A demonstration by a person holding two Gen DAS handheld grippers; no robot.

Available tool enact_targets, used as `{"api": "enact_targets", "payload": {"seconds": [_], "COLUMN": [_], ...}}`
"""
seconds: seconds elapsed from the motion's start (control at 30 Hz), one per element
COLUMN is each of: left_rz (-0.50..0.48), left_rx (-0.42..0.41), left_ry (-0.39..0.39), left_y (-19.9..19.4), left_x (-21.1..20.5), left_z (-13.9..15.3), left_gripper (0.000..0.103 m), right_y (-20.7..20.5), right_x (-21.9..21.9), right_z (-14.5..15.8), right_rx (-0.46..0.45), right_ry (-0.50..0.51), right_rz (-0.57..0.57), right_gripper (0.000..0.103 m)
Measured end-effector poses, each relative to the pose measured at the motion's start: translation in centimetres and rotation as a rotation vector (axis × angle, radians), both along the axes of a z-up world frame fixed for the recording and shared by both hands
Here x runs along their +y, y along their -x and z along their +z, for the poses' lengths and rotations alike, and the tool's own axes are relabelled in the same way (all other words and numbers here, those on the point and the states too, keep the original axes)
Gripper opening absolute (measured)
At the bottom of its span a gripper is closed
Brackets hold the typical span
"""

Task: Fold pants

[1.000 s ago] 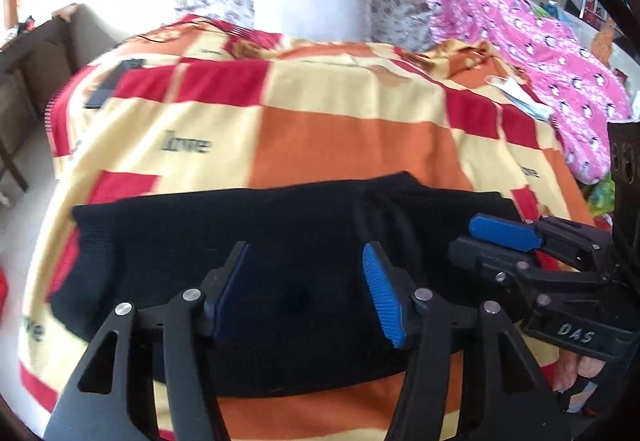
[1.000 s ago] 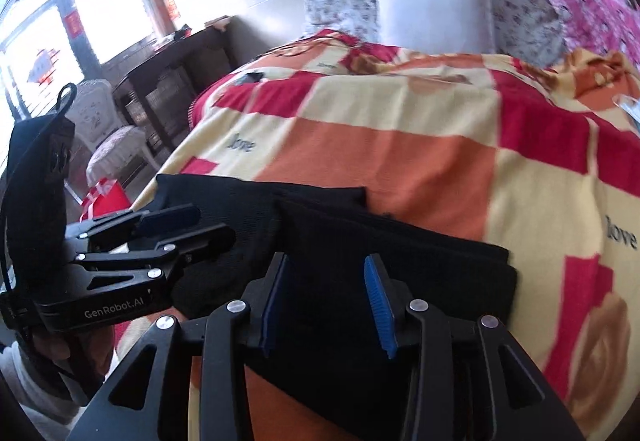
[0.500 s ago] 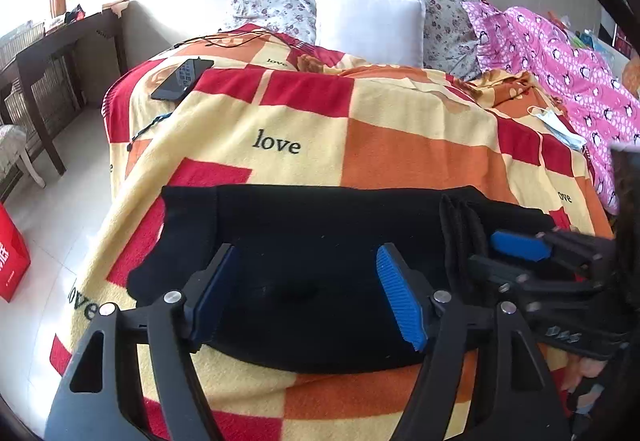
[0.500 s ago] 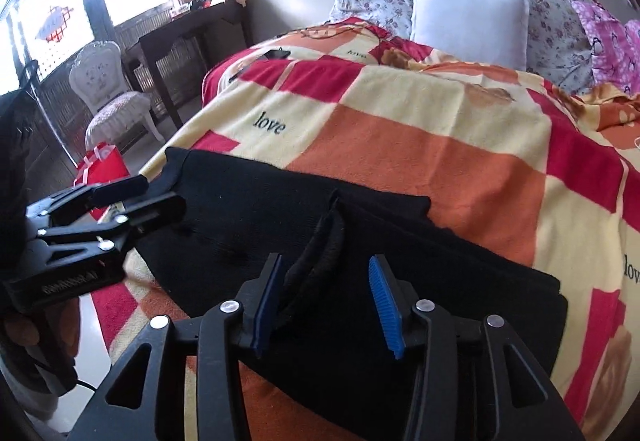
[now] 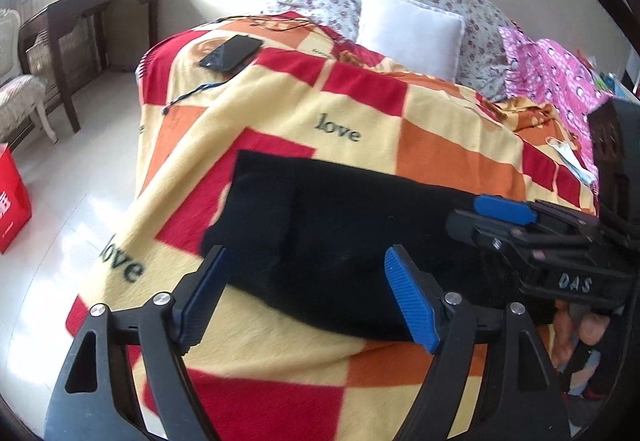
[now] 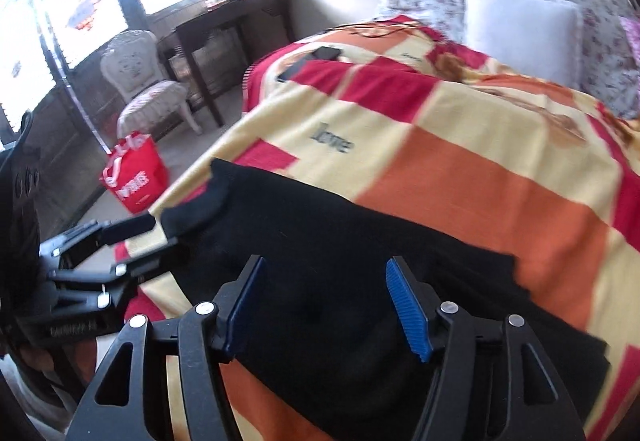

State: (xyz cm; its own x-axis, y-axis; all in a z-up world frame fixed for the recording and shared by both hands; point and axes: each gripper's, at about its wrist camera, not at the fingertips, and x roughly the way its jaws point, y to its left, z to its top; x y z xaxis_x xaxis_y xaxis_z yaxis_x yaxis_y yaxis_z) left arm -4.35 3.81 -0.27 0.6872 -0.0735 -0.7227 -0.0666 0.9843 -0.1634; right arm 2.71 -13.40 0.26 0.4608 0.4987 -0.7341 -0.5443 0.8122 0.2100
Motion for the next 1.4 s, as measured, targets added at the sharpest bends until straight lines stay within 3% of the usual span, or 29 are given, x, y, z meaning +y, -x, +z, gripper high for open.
{"api": "enact_targets", "payload": {"seconds": [0.13,0.57,1.0,1.03,1.07,1.17,1.2,1.23,1.33,1.4], "left_rz": [0.027,0.107,0.127,0.129,0.130,0.129,0.123,0.113,0.122,0.110], "left_rx": [0.025,0.106,0.108,0.104,0.103,0.102,0.102,0.101,0.072,0.048], "left_ry": [0.035,0.159,0.134,0.126,0.120,0.113,0.119,0.132,0.107,0.118], "left_y": [0.6,0.8,-1.5,-1.7,-1.7,-2.1,-2.2,-2.2,-2.1,-2.0], "left_x": [1.7,4.3,3.6,3.6,3.5,3.3,3.2,3.2,3.2,3.3], "left_z": [-0.6,-3.5,-4.3,-4.3,-4.3,-4.3,-4.3,-4.2,-3.4,-2.7], "left_gripper": [0.080,0.082,0.085,0.085,0.085,0.085,0.085,0.082,0.046,0.036], "right_y": [-1.4,-4.7,-8.0,-8.1,-8.2,-8.4,-8.4,-8.3,-7.8,-7.6], "right_x": [3.0,8.8,14.3,14.3,14.1,13.4,13.2,13.0,12.4,11.6], "right_z": [-0.7,-1.3,-4.8,-4.9,-4.9,-4.9,-4.8,-4.6,-3.6,-2.6], "right_rx": [0.033,0.011,0.091,0.089,0.085,0.117,0.120,0.117,0.105,0.101], "right_ry": [-0.004,0.017,0.029,0.020,0.003,-0.057,-0.074,-0.085,-0.141,-0.184], "right_rz": [0.055,0.150,0.262,0.255,0.244,0.238,0.236,0.232,0.224,0.223], "right_gripper": [0.070,0.075,0.074,0.069,0.056,0.036,0.034,0.031,0.023,0.022]}}
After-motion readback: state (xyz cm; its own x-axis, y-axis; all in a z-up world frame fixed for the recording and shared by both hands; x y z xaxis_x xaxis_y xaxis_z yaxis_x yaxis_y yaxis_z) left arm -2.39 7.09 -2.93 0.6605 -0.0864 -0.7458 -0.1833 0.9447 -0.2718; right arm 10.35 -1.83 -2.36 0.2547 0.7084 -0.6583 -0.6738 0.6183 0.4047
